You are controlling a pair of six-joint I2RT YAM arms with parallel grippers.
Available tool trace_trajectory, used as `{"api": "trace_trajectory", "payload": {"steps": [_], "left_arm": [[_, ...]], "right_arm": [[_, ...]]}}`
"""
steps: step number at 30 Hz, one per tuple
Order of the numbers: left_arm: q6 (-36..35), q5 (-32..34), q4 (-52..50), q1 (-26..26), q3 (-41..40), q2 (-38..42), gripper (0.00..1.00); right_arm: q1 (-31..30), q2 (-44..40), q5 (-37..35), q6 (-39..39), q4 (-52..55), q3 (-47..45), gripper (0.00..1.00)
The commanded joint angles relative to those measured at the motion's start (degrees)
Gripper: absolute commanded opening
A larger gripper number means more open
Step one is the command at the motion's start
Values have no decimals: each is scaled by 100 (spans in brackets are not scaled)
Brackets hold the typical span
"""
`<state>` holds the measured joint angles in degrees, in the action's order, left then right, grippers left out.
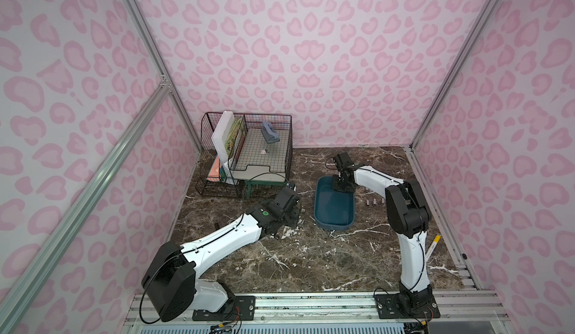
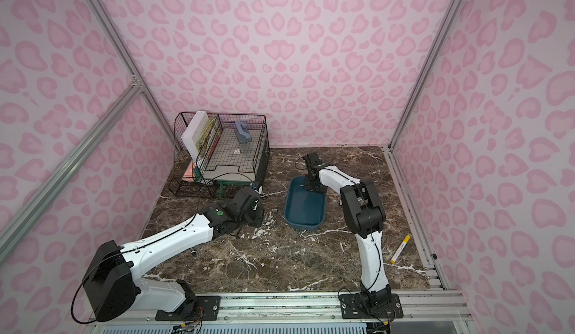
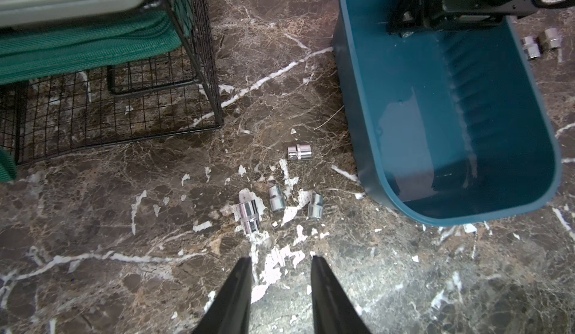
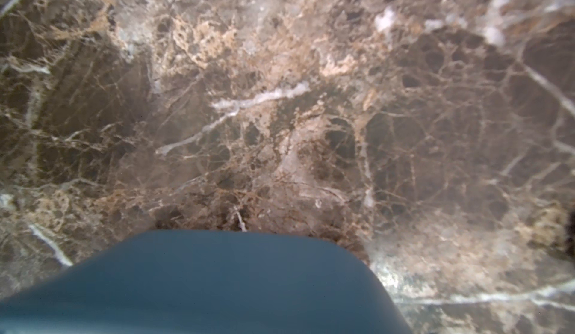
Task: Take out the socket from the storage box
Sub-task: Pick up the socket head from the storage box.
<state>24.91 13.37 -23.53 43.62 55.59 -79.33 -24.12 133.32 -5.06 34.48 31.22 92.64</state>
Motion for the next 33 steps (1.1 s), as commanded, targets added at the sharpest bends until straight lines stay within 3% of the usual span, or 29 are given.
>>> {"api": "trace_trajectory", "payload": {"steps": [1,7,11,24,33], "left_arm": [[-82,38,30,-6,48,-30,37],[-82,39,0,-13,83,-15,37],[-74,37,6,-7,70,29,37],[14,425,-178,-14,280,28,38],[45,628,-274,-14,294,180,41]], "right_arm": [[-11,54,75,-47,-29,26,33],[-47,11,104,-135,-63,35,16],[-154,-116,102,-317,-71,74,11],[-228,-1443,102,-761,180,-79,6],[489,-2275,171,-943,203,-365,6]]}}
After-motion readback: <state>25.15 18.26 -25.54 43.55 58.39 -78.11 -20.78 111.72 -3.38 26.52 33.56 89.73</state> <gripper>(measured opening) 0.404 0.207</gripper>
